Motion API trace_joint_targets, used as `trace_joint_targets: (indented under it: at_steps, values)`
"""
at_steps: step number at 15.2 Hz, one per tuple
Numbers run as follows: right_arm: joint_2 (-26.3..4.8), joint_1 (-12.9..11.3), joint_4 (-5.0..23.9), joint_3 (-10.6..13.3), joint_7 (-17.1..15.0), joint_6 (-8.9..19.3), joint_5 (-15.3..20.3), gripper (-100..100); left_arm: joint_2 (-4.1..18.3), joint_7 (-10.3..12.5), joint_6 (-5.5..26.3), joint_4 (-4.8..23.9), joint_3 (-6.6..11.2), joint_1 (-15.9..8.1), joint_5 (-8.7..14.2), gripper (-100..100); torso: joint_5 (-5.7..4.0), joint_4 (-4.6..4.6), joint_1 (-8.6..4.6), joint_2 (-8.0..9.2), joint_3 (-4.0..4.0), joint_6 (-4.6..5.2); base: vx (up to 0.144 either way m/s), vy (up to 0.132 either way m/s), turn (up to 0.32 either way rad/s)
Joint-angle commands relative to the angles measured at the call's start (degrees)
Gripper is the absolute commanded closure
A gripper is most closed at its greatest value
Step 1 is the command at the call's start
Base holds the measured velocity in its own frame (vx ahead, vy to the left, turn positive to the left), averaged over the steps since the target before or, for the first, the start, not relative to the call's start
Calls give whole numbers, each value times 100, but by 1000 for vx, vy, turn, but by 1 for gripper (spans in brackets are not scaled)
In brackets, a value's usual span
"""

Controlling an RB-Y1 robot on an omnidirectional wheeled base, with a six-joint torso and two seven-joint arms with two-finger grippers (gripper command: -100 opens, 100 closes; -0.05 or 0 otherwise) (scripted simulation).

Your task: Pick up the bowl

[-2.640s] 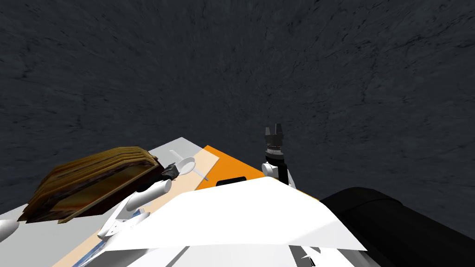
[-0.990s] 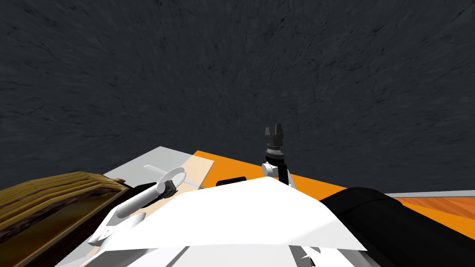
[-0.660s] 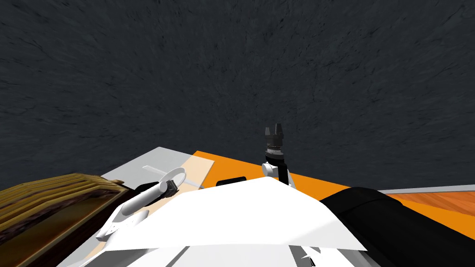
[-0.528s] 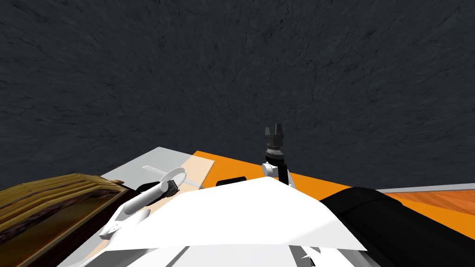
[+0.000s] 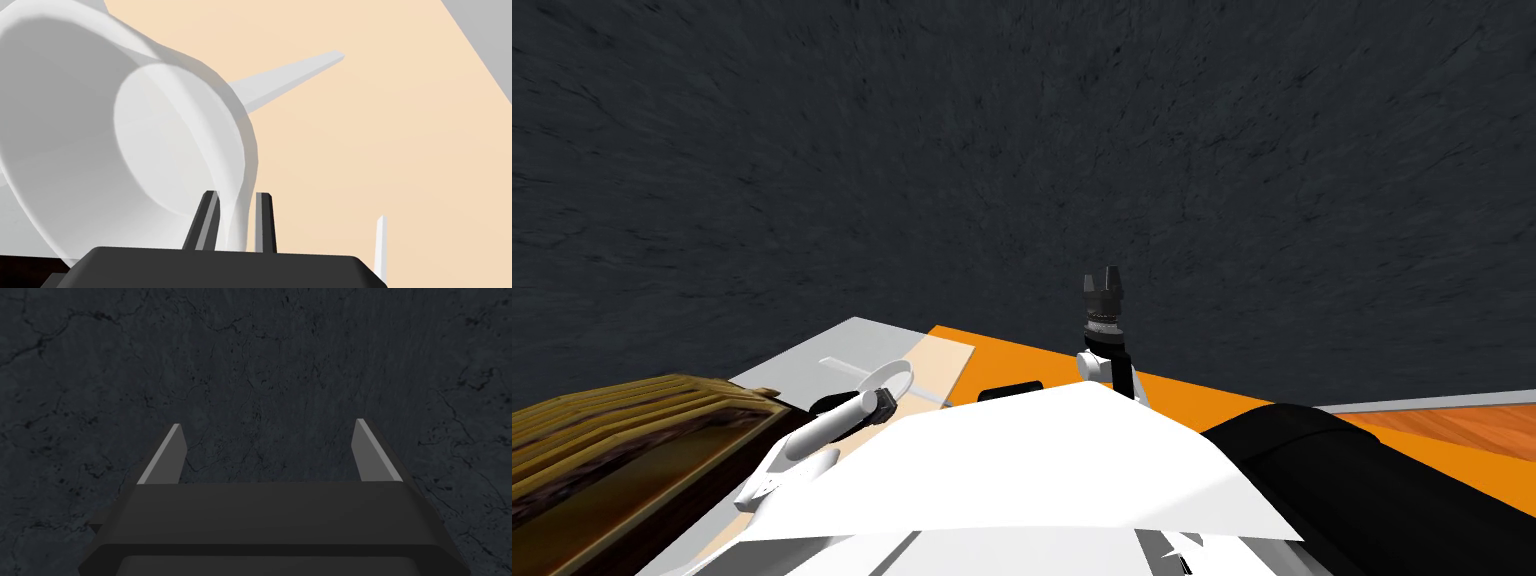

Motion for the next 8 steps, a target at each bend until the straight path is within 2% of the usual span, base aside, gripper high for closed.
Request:
trace_joint_targets:
  at_steps: [1,7,8]
  values:
    - [0,0,0,0,0,0,0,0,10,-28,132,-200,22,83,61,100,0,0,0,0,0,0,11,-12,31]
    - [0,0,0,0,0,0,0,0,25,-85,398,-593,64,262,178,100,-11,1,-22,-4,-1,0,21,-27,36]
    - [0,0,0,0,0,0,0,0,28,-69,337,-494,55,212,155,100,-13,2,-22,-3,0,0,8,-14,15]
